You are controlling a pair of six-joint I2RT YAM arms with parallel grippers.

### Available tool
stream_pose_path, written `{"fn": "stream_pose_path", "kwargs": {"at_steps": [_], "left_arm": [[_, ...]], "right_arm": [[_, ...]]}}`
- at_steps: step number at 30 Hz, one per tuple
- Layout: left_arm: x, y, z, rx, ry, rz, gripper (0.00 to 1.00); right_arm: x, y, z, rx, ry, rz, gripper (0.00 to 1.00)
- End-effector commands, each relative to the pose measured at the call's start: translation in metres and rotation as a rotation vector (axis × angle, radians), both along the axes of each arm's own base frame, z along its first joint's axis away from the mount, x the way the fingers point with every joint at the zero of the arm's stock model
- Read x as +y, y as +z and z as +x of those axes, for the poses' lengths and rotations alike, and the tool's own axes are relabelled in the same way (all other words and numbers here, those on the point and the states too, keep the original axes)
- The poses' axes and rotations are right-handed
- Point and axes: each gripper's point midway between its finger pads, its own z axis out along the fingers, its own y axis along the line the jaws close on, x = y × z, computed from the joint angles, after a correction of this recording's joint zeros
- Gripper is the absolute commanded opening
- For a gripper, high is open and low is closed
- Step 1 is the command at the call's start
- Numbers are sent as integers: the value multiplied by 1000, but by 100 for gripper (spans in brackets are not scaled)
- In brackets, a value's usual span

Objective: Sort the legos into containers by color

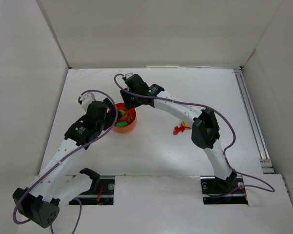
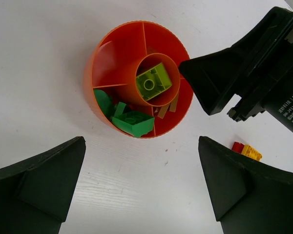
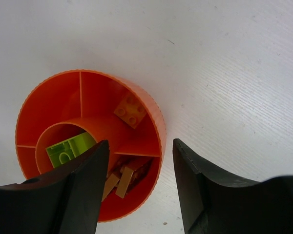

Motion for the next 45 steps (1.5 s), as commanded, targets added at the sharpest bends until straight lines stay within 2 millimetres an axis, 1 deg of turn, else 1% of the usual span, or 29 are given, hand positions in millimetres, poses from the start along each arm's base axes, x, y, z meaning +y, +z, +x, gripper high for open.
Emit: {"fn": "stream_pose_path", "kwargs": {"at_steps": [1,3,4,6,7,8,9,10,11,12,13,14,15,16,17,18,20,21,23,24,26,27,29,36,37,40,43,44,45], "left_arm": [[-6,6,8,-40,-49,7,100],[-12,11,11,-66,-99,8,100],[-16,14,12,-78,-125,10,100],[-25,17,12,-94,-185,-3,100],[-30,20,16,-113,-222,6,100],[-33,23,16,-126,-243,3,100],[-42,22,15,-126,-285,0,100],[-48,26,18,-136,-305,6,100],[-53,27,19,-135,-315,11,100],[-58,22,22,-117,-322,23,100],[-62,26,25,-123,-325,26,100],[-67,21,24,-107,-339,31,100],[-69,16,28,-87,-340,39,100],[-70,11,29,-73,-341,45,100],[-75,11,33,-79,-350,35,100],[-78,8,32,-69,-360,39,100],[-88,6,33,-70,-391,20,100],[-89,4,35,-70,-398,29,100],[-93,3,35,-72,-407,29,100],[-93,5,37,-82,-412,32,100],[-97,2,35,-73,-421,36,100],[-97,-2,36,-62,-422,40,100],[-97,-2,36,-62,-422,40,100],[-97,-7,36,-45,-422,47,100],[-97,-7,36,-45,-422,47,100],[-95,-7,36,-46,-415,52,100],[-95,-7,36,-46,-415,52,100],[-96,-10,37,-38,-415,56,100],[-96,-10,37,-38,-415,56,100]], "right_arm": [[3,57,-2,-87,-14,85,60],[-11,63,2,-100,-45,78,60],[-21,82,5,-131,-67,99,60],[-39,95,10,-154,-104,109,63],[-58,88,16,-140,-141,98,63],[-73,108,16,-167,-161,126,65],[-84,113,18,-175,-179,133,66],[-109,98,22,-156,-223,96,66],[-129,108,18,-173,-234,77,68],[-146,101,15,-158,-263,44,69],[-176,93,19,-158,-337,-16,71],[-198,68,9,-115,-368,-94,73],[-219,62,-5,-76,-413,-136,75],[-239,53,-12,-59,-465,-182,80],[-257,25,-26,6,-484,-242,82],[-268,19,-39,43,-516,-250,83],[-284,-1,-53,81,-549,-287,87],[-295,-23,-63,128,-552,-325,87],[-292,-33,-68,154,-546,-285,87],[-295,-40,-69,170,-550,-280,87],[-289,-49,-63,176,-543,-272,87],[-289,-56,-67,197,-536,-282,87],[-292,-69,-64,219,-545,-302,87],[-297,-83,-46,226,-581,-276,87],[-298,-90,-49,246,-575,-284,85],[-302,-93,-50,254,-585,-289,80],[-305,-96,-51,262,-589,-283,70],[-305,-96,-51,262,-589,-283,61],[-306,-99,-54,269,-588,-289,58]]}}
